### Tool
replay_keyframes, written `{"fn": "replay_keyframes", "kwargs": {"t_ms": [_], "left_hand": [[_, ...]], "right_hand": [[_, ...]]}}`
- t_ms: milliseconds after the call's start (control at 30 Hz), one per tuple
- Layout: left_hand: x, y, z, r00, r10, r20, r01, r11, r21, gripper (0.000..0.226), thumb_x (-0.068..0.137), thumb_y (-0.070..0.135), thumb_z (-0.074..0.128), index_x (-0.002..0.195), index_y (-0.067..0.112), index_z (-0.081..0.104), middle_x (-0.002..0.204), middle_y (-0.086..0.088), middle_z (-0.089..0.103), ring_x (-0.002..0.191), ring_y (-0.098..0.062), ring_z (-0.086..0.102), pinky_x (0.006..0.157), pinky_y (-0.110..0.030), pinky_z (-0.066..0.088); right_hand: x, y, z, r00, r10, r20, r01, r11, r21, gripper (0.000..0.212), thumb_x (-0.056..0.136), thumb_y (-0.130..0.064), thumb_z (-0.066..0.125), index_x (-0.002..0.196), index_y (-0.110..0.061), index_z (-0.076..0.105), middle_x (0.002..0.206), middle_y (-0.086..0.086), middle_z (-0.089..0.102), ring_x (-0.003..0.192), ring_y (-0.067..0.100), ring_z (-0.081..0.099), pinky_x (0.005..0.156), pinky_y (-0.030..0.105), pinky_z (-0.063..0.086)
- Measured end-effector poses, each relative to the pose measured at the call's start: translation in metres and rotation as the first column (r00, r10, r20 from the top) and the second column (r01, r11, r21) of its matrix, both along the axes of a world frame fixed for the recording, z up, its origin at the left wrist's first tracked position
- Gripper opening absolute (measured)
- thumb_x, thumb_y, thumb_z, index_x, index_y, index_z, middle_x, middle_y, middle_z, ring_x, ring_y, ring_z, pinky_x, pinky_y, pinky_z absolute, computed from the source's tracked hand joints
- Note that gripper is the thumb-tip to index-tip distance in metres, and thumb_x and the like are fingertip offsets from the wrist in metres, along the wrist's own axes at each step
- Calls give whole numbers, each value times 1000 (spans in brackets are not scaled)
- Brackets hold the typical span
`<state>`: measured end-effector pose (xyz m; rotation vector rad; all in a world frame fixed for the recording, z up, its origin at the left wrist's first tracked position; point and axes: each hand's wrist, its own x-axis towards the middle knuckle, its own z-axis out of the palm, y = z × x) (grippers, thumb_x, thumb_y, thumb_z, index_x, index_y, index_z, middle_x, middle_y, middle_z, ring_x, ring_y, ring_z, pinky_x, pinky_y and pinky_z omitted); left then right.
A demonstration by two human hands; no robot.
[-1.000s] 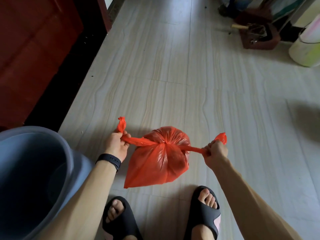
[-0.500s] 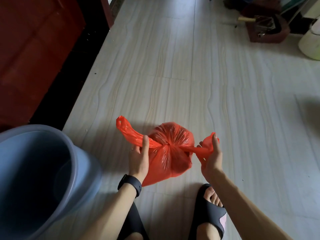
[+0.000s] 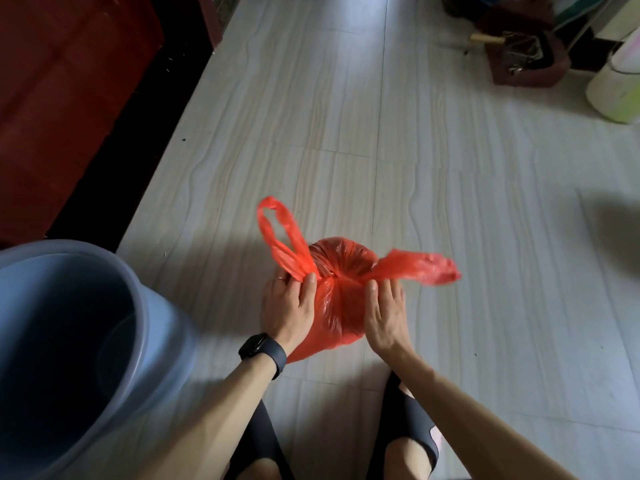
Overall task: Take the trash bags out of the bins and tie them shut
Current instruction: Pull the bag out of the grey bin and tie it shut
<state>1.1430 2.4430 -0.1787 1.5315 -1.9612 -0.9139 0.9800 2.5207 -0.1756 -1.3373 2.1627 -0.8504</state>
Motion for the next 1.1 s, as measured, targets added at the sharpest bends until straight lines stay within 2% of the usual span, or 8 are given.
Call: {"fn": "replay_keyframes", "kwargs": {"t_ms": [167, 300, 467, 600, 667, 733, 1000, 1100], "left_hand": [[-11, -8, 9, 996, -80, -44, 74, 991, -115, 39, 102, 35, 37, 118, 13, 64, 117, -5, 64, 99, -28, 62, 86, -38, 49], [-19, -9, 18, 999, 26, 22, -23, 992, -121, 37, 99, 29, 41, 80, 6, 62, 76, -14, 65, 75, -36, 60, 67, -37, 40], [-16, -14, 7, 944, -192, 269, 268, 921, -284, 32, 97, 29, 40, 94, 12, 66, 88, -6, 70, 88, -30, 62, 72, -40, 47], [-19, -23, 2, 847, -187, 497, 432, 787, -441, 16, 84, 18, 46, 90, 15, 60, 79, -3, 67, 80, -27, 60, 71, -39, 36], [-24, -23, 10, 804, -169, 570, 493, 726, -480, 16, 83, 15, 46, 86, 15, 62, 75, -3, 64, 79, -26, 60, 74, -39, 36], [-30, -19, 19, 775, -192, 603, 548, 680, -488, 17, 84, 12, 44, 81, 15, 61, 71, -3, 60, 78, -26, 59, 79, -38, 39], [-19, 1, 13, 837, -340, 429, 543, 614, -573, 22, 90, 23, 61, 107, 12, 70, 101, -1, 68, 103, -23, 62, 99, -44, 44], [-19, 1, 10, 856, -365, 367, 517, 626, -584, 20, 87, 13, 64, 106, 11, 71, 100, -2, 70, 99, -24, 63, 96, -37, 46]], "right_hand": [[13, -29, 21, 992, -100, 82, 108, 989, -104, 29, 101, -26, 49, 79, -10, 58, 74, -4, 60, 78, 16, 54, 70, 30, 43], [14, -41, 25, 948, -142, 286, 143, 990, 17, 27, 101, -29, 51, 81, -16, 64, 72, -2, 68, 68, 10, 62, 66, 24, 46], [10, -47, 26, 954, -91, 285, 38, 982, 186, 26, 95, -23, 55, 74, -16, 66, 75, -4, 67, 71, 12, 59, 68, 30, 43], [7, -47, 26, 712, -65, 699, -52, 988, 145, 16, 77, -28, 59, 63, -22, 66, 67, -11, 60, 72, 10, 54, 77, 39, 43], [4, -50, 29, 599, -90, 796, -72, 984, 165, 36, 81, -51, 63, 86, -16, 73, 89, -5, 71, 91, 11, 65, 88, 37, 49], [2, -53, 33, 589, -262, 765, 31, 953, 302, 57, 81, -69, 59, 99, -18, 75, 100, 0, 75, 98, 14, 70, 91, 34, 53], [-10, -52, 26, 432, -569, 699, 245, 821, 516, 38, 90, -45, 66, 92, -8, 71, 88, 12, 73, 87, 29, 72, 93, 46, 57], [-12, -51, 26, 324, -582, 746, 239, 813, 530, 40, 93, -45, 62, 71, -12, 66, 61, 5, 65, 57, 17, 64, 64, 32, 57]]}}
